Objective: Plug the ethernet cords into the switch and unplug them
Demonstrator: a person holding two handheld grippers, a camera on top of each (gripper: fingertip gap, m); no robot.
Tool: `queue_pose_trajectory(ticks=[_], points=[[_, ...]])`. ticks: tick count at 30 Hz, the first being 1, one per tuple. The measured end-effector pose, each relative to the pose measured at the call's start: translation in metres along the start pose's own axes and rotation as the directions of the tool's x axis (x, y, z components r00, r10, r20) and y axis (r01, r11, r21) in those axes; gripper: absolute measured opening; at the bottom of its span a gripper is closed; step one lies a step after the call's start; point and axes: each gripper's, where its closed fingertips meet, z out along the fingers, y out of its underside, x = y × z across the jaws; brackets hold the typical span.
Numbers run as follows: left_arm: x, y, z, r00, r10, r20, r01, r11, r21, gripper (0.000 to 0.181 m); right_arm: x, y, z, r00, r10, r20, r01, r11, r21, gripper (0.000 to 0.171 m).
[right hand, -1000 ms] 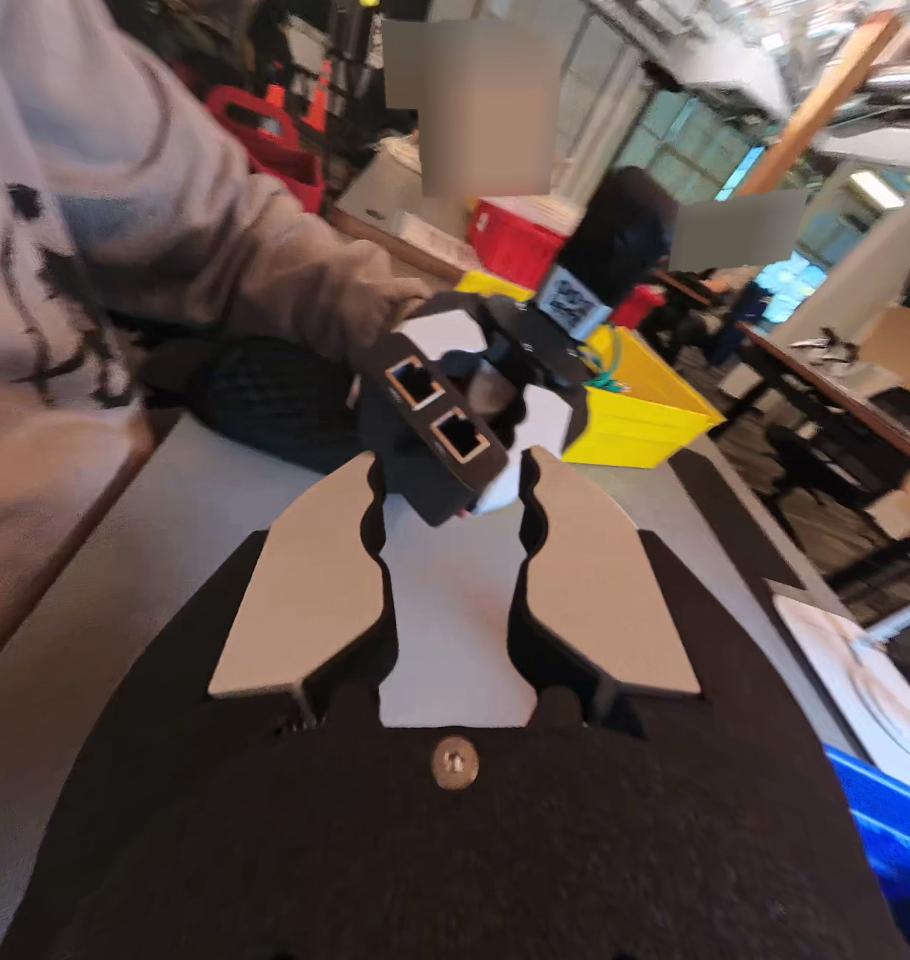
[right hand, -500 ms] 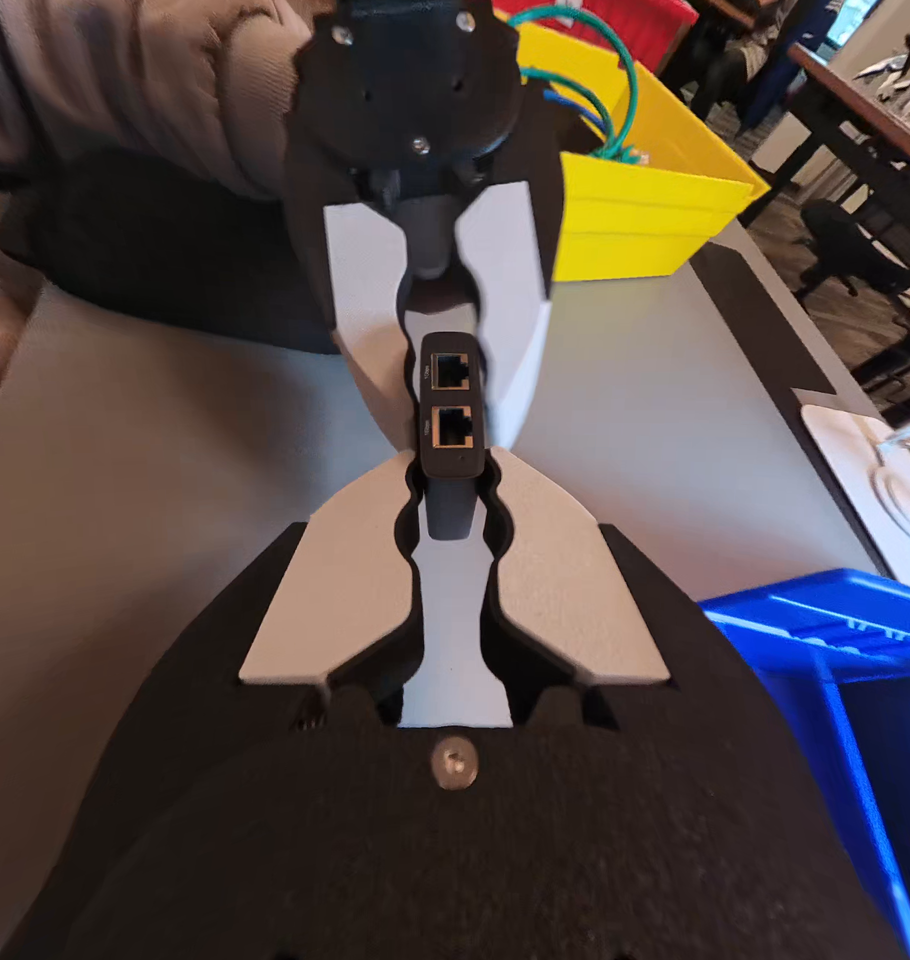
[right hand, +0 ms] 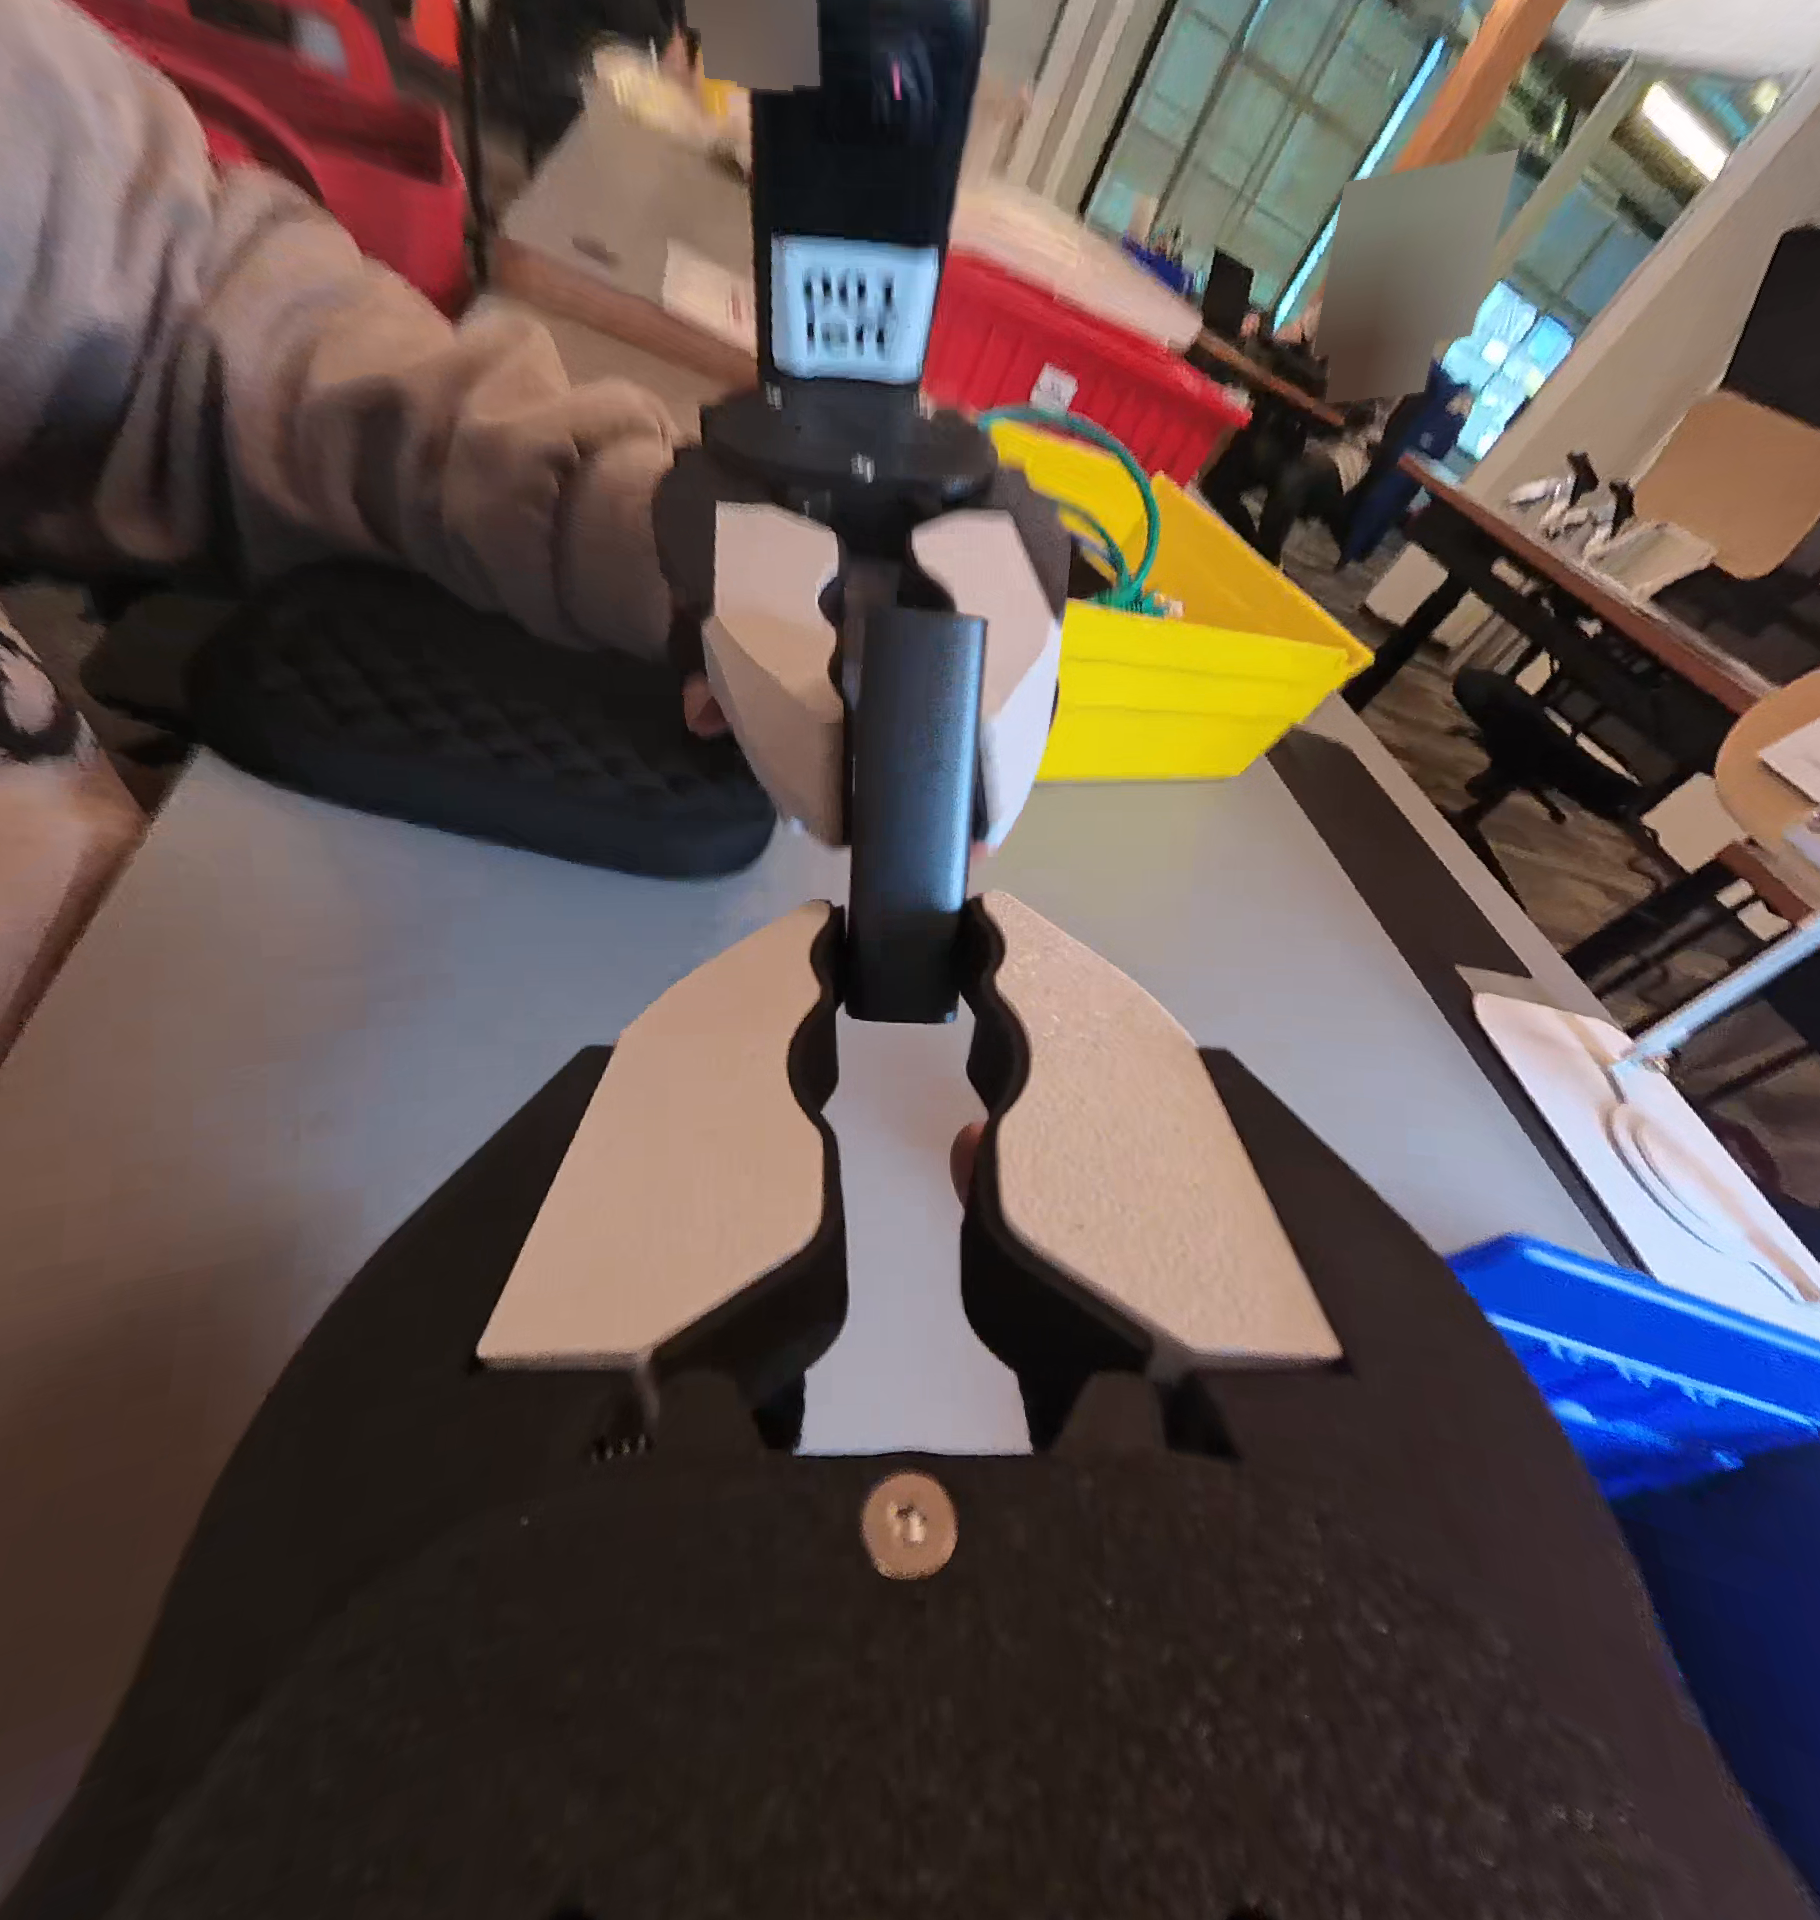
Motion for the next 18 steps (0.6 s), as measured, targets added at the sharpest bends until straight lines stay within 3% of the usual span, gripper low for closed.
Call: queue_pose_trajectory(ticks=[2,6,11,18], points=[[-0.007,0.01,-0.002,0.998,0.047,0.047,-0.043,0.996,-0.079,0.029,0.006,0.015,-0.003,0.997,-0.069,-0.028,0.066,0.993,-0.097,0.021],[-0.005,0.048,0.005,0.973,0.229,0.04,-0.204,0.922,-0.33,0.022,0.001,0.028,-0.001,0.99,-0.142,-0.021,0.137,0.977,-0.161,0.021],[-0.006,0.042,0.003,0.952,0.301,0.051,-0.27,0.909,-0.317,0.021,0.002,0.022,-0.002,0.981,-0.187,-0.048,0.179,0.975,-0.131,0.021],[0.005,0.042,0.013,0.912,0.409,0.02,-0.382,0.868,-0.318,0.021,-0.002,0.041,0.013,0.928,-0.366,-0.071,0.335,0.902,-0.272,0.022]])
